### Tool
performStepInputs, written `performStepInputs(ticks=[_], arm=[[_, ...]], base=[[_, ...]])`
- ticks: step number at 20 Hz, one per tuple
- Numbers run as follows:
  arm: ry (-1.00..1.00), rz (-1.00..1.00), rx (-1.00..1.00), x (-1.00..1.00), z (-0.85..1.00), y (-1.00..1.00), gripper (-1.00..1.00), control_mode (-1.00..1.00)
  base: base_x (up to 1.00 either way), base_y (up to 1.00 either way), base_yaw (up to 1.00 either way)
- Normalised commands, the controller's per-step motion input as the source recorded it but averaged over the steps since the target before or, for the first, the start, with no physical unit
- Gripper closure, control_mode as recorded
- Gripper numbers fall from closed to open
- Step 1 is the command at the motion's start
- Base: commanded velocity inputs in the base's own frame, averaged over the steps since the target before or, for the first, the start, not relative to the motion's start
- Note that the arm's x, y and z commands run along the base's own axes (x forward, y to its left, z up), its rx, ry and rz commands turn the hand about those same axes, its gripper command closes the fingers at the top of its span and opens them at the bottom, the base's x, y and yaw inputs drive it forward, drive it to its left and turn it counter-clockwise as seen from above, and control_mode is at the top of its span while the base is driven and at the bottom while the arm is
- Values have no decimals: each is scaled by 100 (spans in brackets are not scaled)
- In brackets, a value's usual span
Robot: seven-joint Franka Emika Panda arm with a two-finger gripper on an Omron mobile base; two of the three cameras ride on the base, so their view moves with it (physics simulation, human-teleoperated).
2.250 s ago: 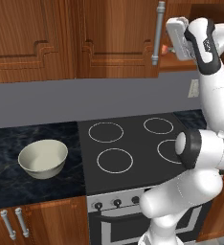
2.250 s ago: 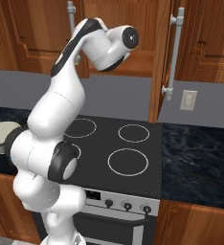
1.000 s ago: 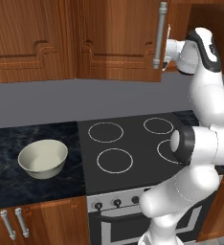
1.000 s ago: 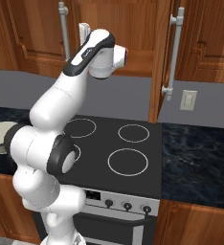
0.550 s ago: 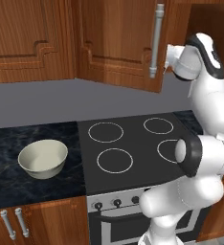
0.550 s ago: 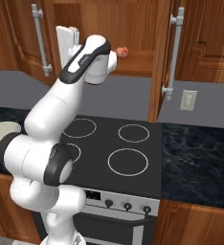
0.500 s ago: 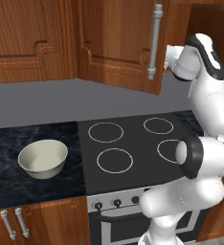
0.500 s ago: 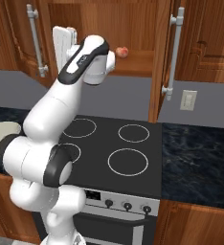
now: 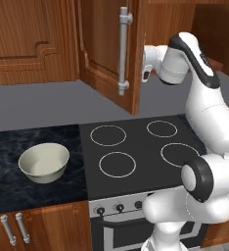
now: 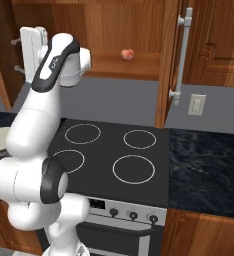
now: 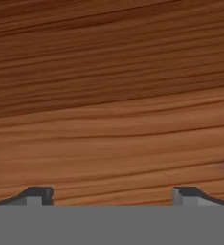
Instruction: Open the cabinet. Pick the orange and peach from the cabinet and place them into the bowl. Then close the cabinet.
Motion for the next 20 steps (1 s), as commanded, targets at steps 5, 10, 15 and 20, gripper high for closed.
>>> performStepInputs(ticks=[5,10,15,20], arm=[[1,-2,-2,0,-2,83,-100,-100],[0,3,-1,-2,1,-40,-100,-100],[-1,10,-1,-28,29,-100,-100,-100],[-1,10,-22,-59,19,-87,-100,-100]], base=[[0,0,0],[0,0,0],[0,0,0],[0,0,0]])
